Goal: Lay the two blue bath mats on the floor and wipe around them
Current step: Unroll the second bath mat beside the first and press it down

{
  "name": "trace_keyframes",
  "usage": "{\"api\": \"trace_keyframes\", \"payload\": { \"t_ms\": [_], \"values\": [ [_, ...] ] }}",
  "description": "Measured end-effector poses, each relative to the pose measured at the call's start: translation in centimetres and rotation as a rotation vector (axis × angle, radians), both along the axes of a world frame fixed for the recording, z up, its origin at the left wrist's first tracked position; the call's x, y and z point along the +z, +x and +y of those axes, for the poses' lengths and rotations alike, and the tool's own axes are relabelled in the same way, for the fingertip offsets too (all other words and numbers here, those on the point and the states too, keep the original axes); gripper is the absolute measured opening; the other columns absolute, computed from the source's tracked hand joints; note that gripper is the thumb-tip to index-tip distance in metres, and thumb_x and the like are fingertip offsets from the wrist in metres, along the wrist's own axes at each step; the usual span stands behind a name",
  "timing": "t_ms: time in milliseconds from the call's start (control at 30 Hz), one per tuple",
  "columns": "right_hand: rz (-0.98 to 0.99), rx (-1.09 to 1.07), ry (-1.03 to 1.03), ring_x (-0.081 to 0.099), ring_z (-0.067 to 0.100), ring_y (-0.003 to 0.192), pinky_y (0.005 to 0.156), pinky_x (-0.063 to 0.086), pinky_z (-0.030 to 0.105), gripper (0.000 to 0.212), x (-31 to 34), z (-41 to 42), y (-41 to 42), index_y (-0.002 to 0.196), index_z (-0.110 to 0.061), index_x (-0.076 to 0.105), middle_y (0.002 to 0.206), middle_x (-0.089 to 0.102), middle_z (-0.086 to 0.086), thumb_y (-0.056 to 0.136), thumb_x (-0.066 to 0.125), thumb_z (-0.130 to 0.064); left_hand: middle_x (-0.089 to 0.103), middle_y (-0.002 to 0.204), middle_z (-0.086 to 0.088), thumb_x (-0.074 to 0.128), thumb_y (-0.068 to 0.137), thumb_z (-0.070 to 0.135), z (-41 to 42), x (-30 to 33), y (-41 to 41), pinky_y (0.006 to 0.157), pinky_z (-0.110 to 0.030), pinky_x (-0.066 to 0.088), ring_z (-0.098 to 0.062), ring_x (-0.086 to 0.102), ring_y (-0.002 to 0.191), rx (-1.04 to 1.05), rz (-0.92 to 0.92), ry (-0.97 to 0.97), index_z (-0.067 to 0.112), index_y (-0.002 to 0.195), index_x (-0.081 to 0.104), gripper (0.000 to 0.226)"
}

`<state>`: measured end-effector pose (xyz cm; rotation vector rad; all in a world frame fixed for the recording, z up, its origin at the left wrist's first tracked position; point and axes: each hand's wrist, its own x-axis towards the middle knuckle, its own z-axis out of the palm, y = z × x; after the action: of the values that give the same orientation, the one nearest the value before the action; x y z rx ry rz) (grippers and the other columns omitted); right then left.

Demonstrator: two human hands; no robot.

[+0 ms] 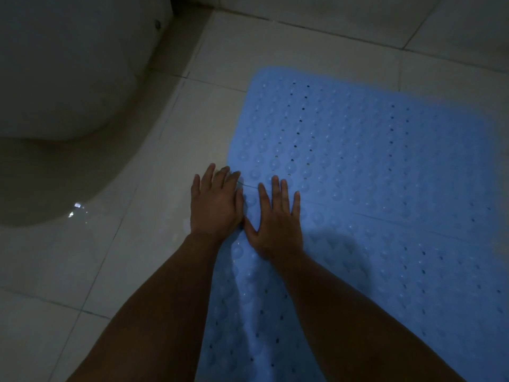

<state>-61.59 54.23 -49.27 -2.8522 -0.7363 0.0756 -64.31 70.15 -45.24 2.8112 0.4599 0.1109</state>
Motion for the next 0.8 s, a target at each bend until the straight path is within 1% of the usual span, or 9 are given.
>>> {"api": "trace_keyframes", "payload": {
  "t_ms": [167,467,567,633,667,700,733,767,800],
  "values": [
    [0.01,-0.003,-0.028,-0.001,0.031,0.16,0.126,0.006,0.06,0.088,0.1,0.0,0.1,0.163,-0.02,0.02,0.173,0.003,0.013,0.093,0.035,-0.071,0.051,0.155,-0.006,0.035,0.104,0.043,0.1,0.3,0.1,0.126,-0.056,0.017,-0.029,0.029,0.154,-0.004,0.001,-0.003,0.022,0.147,0.055,0.051],
    [0.007,0.018,0.043,0.003,0.031,0.16,0.126,0.005,0.061,0.092,-0.6,0.2,0.0,0.162,-0.017,0.026,0.172,0.008,0.014,0.09,0.037,-0.074,0.054,0.152,-0.008,0.037,0.105,0.041,0.6,-0.2,-0.9,0.124,-0.058,0.021,-0.032,0.033,0.152,-0.026,-0.043,0.042,0.02,0.144,0.057,0.049],
    [0.14,-0.003,0.131,-0.001,0.027,0.16,0.126,-0.001,0.059,0.086,0.1,0.2,0.4,0.162,-0.019,0.026,0.173,0.005,0.011,0.094,0.035,-0.071,0.055,0.15,-0.01,0.034,0.104,0.042,0.4,0.9,-1.3,0.123,-0.059,0.023,-0.034,0.035,0.151,-0.038,-0.053,0.057,0.019,0.144,0.057,0.052],
    [0.366,-0.029,0.22,-0.003,0.021,0.16,0.128,-0.006,0.053,0.076,1.8,0.2,1.7,0.162,-0.024,0.025,0.173,0.006,0.005,0.099,0.039,-0.064,0.055,0.151,-0.01,0.031,0.104,0.043,0.3,1.7,-1.3,0.123,-0.06,0.023,-0.034,0.034,0.151,-0.033,-0.057,0.073,0.019,0.144,0.057,0.054],
    [0.48,-0.049,0.301,0.006,0.019,0.16,0.129,-0.001,0.05,0.068,2.8,0.0,2.5,0.16,-0.027,0.031,0.172,0.017,0.003,0.101,0.044,-0.059,0.055,0.15,-0.01,0.031,0.103,0.043,0.1,1.9,-1.3,0.122,-0.06,0.024,-0.035,0.035,0.15,-0.029,-0.057,0.075,0.019,0.144,0.057,0.054],
    [0.532,-0.081,0.413,0.024,0.018,0.156,0.129,0.013,0.048,0.058,4.0,-0.8,3.3,0.154,-0.029,0.042,0.165,0.036,0.002,0.101,0.049,-0.054,0.056,0.15,-0.01,0.032,0.103,0.043,-0.7,2.2,-1.1,0.121,-0.06,0.026,-0.035,0.036,0.15,-0.034,-0.064,0.081,0.018,0.143,0.058,0.053],
    [0.496,-0.125,0.524,0.045,0.018,0.145,0.122,0.033,0.045,0.049,5.2,-1.8,4.0,0.144,-0.03,0.054,0.151,0.056,0.001,0.1,0.052,-0.05,0.056,0.149,-0.01,0.033,0.103,0.042,-1.7,2.3,-1.0,0.12,-0.061,0.027,-0.036,0.037,0.149,-0.047,-0.075,0.084,0.018,0.142,0.059,0.052],
    [0.398,-0.179,0.601,0.061,0.018,0.128,0.11,0.047,0.041,0.041,6.1,-2.8,4.7,0.133,-0.029,0.062,0.133,0.069,-0.001,0.098,0.054,-0.047,0.057,0.148,-0.01,0.035,0.103,0.041,-2.8,2.3,-0.6,0.12,-0.061,0.028,-0.036,0.037,0.149,-0.071,-0.083,0.082,0.018,0.142,0.059,0.051],
    [0.297,-0.229,0.633,0.069,0.019,0.115,0.099,0.054,0.039,0.035,6.8,-4.1,5.3,0.126,-0.028,0.066,0.121,0.075,-0.002,0.097,0.055,-0.045,0.057,0.148,-0.011,0.037,0.103,0.04,-4.2,2.0,-0.2,0.12,-0.06,0.028,-0.036,0.037,0.149,-0.113,-0.084,0.075,0.018,0.142,0.059,0.05]
  ]
}}
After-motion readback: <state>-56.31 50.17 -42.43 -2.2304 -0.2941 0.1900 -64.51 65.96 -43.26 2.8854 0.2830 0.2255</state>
